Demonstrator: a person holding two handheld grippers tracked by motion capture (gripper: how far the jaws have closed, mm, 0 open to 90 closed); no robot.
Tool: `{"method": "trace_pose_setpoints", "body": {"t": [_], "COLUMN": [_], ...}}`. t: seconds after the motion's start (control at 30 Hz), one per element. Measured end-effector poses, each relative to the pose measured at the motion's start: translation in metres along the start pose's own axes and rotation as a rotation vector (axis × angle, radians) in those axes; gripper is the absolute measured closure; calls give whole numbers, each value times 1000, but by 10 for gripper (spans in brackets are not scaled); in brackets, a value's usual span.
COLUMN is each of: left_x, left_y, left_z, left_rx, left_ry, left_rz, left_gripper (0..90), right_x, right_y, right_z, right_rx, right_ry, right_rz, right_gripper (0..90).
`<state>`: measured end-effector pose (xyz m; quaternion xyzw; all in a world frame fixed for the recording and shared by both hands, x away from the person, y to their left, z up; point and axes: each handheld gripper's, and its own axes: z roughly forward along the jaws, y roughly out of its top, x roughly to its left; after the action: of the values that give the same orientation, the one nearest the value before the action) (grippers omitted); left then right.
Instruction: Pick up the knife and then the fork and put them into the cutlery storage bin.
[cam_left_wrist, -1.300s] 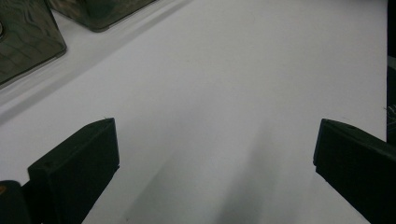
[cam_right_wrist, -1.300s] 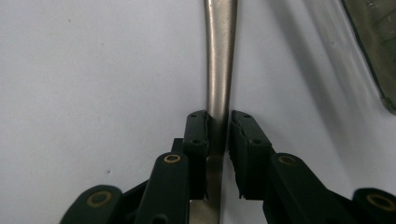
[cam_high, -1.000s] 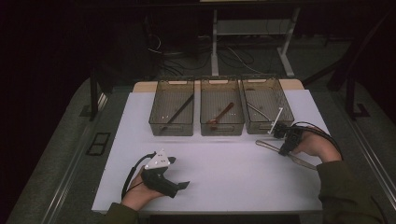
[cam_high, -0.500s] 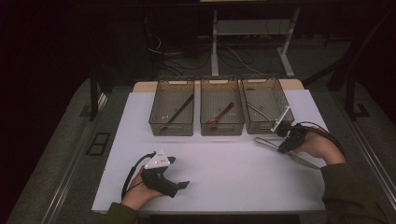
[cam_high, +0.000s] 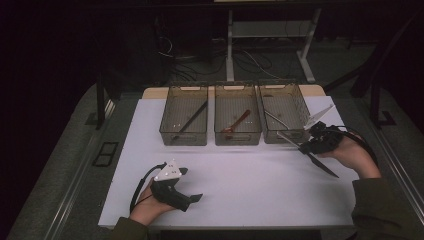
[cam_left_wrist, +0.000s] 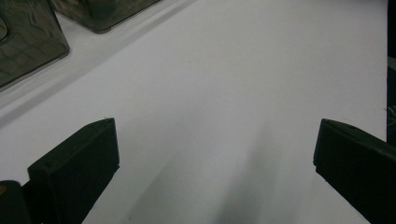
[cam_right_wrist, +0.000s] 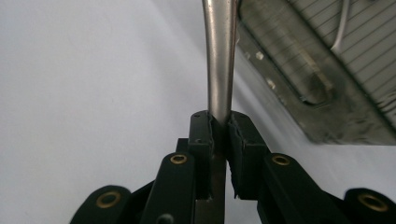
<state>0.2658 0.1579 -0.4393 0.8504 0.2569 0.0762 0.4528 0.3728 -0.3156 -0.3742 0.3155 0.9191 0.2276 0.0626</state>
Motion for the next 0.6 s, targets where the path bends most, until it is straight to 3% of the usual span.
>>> {"method": "trace_pose_setpoints", "body": {"t": [0.27,0.6], "left_x": [0,0], "left_y": [0,0], "left_z": [0,-1], "left_rx": [-3,-9], "left_ry": [2,2], "left_rz": [-3,-9], "left_gripper": [0,0], "right_x": [-10,-19], "right_y": [-11,-20], "right_z": [-21,-33], "right_rx": [-181,-353], "right_ry": [-13,-29], "right_rz": [77,175], "right_gripper": [792,792]}}
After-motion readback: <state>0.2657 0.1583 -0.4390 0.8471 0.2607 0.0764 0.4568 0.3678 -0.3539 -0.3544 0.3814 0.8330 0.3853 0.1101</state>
